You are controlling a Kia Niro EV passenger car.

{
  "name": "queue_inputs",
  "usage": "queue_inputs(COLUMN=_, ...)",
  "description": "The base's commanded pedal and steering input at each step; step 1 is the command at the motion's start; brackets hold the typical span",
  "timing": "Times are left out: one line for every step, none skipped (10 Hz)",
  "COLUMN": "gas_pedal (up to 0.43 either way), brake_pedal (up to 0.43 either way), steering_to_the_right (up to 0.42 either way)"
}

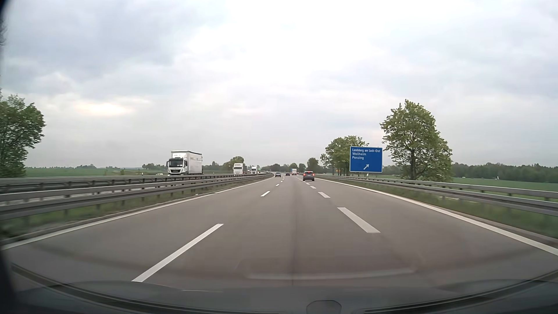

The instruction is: Follow the waypoints while adhering to traffic rules and regulations

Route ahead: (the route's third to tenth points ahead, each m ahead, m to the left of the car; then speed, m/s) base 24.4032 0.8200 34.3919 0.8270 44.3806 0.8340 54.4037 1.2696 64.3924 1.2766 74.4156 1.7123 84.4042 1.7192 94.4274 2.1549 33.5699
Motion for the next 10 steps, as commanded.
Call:
queue_inputs(gas_pedal=0.189, brake_pedal=0.000, steering_to_the_right=-0.004)
queue_inputs(gas_pedal=0.209, brake_pedal=0.000, steering_to_the_right=-0.004)
queue_inputs(gas_pedal=0.240, brake_pedal=0.000, steering_to_the_right=-0.004)
queue_inputs(gas_pedal=0.248, brake_pedal=0.000, steering_to_the_right=-0.004)
queue_inputs(gas_pedal=0.260, brake_pedal=0.000, steering_to_the_right=-0.004)
queue_inputs(gas_pedal=0.260, brake_pedal=0.000, steering_to_the_right=-0.004)
queue_inputs(gas_pedal=0.260, brake_pedal=0.000, steering_to_the_right=-0.004)
queue_inputs(gas_pedal=0.260, brake_pedal=0.000, steering_to_the_right=-0.004)
queue_inputs(gas_pedal=0.260, brake_pedal=0.000, steering_to_the_right=-0.004)
queue_inputs(gas_pedal=0.260, brake_pedal=0.000, steering_to_the_right=-0.004)
